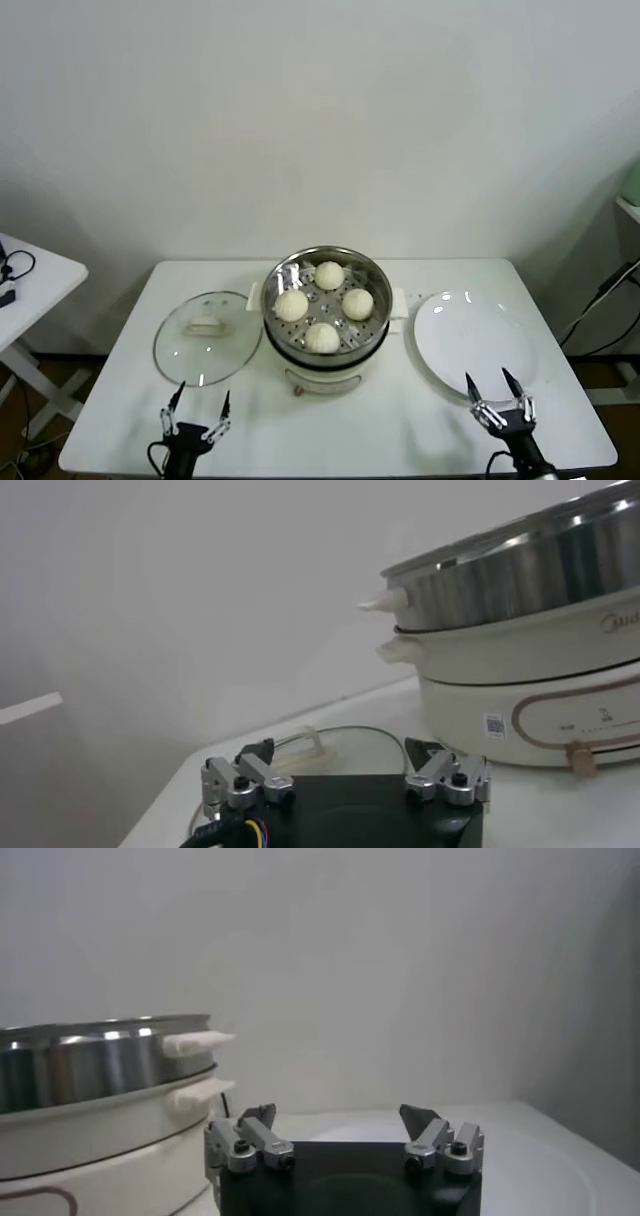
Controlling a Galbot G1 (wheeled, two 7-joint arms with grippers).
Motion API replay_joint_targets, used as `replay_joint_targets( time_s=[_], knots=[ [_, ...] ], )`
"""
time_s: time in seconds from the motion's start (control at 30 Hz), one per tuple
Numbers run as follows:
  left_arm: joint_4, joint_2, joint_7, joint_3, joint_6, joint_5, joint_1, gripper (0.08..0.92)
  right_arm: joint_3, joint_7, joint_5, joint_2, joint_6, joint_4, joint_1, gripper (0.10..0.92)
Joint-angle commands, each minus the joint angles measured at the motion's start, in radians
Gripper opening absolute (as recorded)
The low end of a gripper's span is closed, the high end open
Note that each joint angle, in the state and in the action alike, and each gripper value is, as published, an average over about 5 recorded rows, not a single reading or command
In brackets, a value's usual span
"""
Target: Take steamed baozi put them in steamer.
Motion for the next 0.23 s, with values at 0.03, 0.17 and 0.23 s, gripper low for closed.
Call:
replay_joint_targets(
  time_s=[0.03, 0.17, 0.23],
  knots=[
    [-0.013, -0.040, 0.000, -0.001, 0.001, -0.003, 0.007, 0.823, 0.030, 0.003, -0.020, 0.080, 0.040, 0.003, -0.080, 0.823],
    [-0.024, -0.040, 0.000, -0.001, 0.001, -0.005, 0.016, 0.823, 0.024, 0.004, -0.017, 0.079, 0.040, 0.011, -0.081, 0.823],
    [-0.028, -0.040, 0.000, -0.001, 0.002, -0.005, 0.018, 0.823, 0.023, 0.004, -0.016, 0.079, 0.040, 0.014, -0.081, 0.823]
  ],
)
